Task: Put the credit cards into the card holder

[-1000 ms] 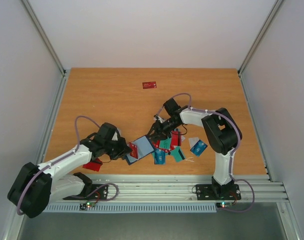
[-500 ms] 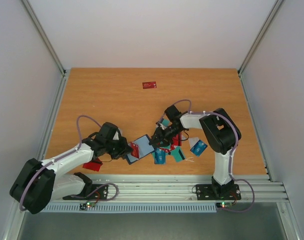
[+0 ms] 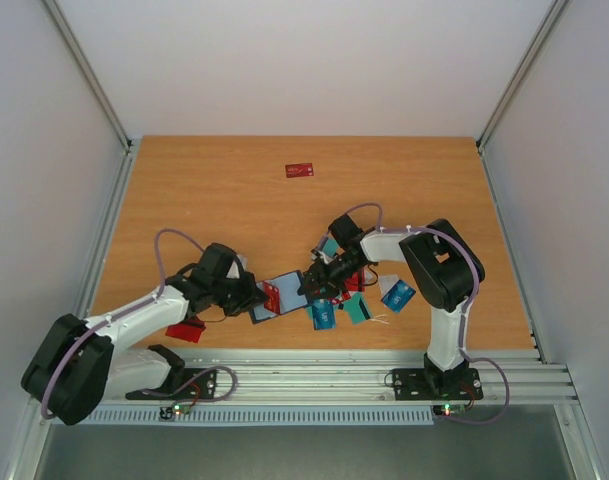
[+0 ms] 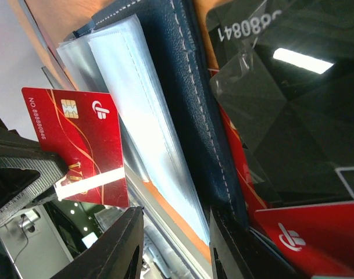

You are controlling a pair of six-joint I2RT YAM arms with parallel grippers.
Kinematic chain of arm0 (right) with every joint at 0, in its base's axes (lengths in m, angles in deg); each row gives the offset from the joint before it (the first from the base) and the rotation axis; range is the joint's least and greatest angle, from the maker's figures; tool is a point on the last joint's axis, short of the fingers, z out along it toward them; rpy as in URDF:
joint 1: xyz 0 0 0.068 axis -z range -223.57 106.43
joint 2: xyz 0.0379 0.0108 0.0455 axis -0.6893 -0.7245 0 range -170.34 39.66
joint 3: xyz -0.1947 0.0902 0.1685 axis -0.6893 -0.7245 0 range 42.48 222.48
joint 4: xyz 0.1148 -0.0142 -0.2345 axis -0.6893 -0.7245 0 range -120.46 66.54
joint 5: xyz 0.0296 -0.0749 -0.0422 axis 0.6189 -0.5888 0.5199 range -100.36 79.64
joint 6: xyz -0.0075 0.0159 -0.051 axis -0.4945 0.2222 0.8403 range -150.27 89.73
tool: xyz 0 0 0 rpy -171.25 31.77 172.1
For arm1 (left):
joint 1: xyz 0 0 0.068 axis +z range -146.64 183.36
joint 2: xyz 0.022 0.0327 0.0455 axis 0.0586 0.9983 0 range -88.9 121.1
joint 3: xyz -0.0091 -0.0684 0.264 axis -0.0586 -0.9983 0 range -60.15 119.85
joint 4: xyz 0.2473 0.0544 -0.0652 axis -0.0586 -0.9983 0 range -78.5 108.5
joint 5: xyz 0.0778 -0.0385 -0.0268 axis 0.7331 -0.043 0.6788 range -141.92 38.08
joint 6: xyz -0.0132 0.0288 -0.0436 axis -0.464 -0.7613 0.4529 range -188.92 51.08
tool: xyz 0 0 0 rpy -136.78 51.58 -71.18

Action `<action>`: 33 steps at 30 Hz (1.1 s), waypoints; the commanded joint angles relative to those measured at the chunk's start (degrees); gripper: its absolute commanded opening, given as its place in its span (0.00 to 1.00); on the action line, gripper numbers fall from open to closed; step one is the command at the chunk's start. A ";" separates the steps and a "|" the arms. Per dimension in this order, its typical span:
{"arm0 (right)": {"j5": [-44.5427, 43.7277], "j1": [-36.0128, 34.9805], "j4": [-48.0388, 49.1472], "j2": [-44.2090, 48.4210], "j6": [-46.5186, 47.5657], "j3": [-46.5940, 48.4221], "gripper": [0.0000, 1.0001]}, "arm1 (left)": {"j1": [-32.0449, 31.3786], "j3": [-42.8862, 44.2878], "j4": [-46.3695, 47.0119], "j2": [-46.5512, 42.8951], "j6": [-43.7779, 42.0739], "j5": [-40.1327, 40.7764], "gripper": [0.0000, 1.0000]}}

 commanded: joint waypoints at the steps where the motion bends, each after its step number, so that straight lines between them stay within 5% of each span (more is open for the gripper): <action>1: -0.32 -0.70 0.46 1.26 -0.68 -0.66 0.33 | 0.20 -0.15 1.30 -1.49 -2.92 -0.22 0.00; 11: -0.62 -0.73 0.09 1.24 -0.87 -0.67 0.33 | 0.18 0.41 -3.32 -3.16 -11.88 0.46 0.00; 33: -0.72 -0.68 -0.68 1.79 -0.72 -1.07 0.32 | 0.19 -1.15 -0.65 -0.80 -13.50 3.37 0.00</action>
